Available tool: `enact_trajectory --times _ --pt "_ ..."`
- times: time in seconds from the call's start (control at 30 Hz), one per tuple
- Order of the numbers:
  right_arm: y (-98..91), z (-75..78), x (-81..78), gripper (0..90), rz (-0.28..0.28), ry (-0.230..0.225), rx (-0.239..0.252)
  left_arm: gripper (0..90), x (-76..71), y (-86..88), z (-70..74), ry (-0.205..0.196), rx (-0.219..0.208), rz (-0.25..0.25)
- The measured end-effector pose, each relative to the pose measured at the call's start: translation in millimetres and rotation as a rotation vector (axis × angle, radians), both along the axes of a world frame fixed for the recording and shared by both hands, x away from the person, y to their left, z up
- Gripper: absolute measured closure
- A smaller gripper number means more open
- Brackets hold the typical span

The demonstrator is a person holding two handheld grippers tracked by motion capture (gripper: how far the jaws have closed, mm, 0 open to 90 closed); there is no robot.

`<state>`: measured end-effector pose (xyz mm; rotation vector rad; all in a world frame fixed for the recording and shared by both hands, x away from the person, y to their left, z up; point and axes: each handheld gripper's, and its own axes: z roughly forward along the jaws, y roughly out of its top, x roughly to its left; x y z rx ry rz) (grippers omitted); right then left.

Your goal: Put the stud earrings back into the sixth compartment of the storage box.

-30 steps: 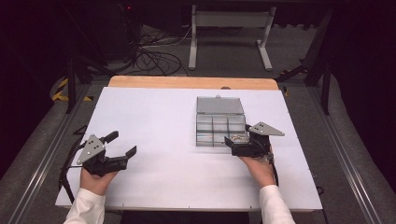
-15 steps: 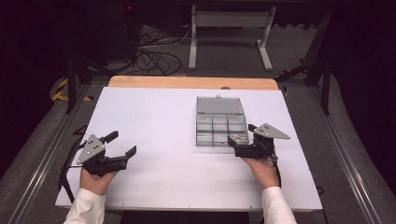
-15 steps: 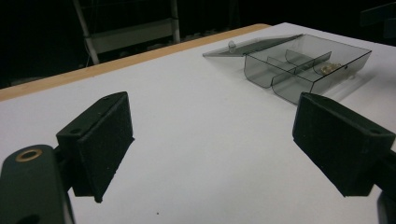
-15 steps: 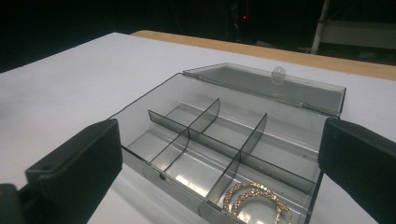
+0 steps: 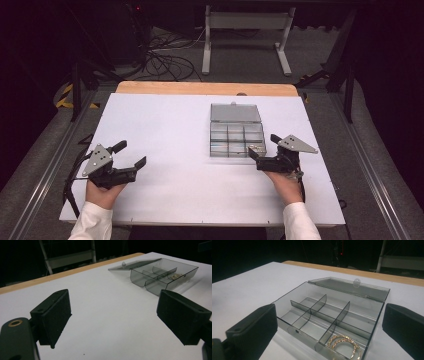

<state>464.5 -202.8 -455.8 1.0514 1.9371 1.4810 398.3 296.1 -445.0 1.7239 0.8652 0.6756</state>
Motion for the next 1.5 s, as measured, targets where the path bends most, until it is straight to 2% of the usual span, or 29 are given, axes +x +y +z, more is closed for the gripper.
enact_trajectory --times 0.67,1.2,1.23,1.5 --pt "-20.9 1.0 -15.1 0.3 -0.012 -0.025 0.028 12.7 -1.2 0.7 -0.2 -0.003 0.009 -0.005" --pt "-40.3 1.4 -24.4 0.3 -0.02 -0.03 0.009 12.7 -2.6 4.0 -0.6 -0.001 0.007 -0.005" --pt "-41.4 1.1 -25.2 0.4 -0.019 -0.027 0.011 12.7 -2.5 4.4 -0.7 -0.001 -0.003 -0.006" --pt "-49.9 -1.4 -28.7 0.5 -0.02 -0.029 0.016 12.6 -2.7 6.1 -0.9 0.0 -0.002 0.001"
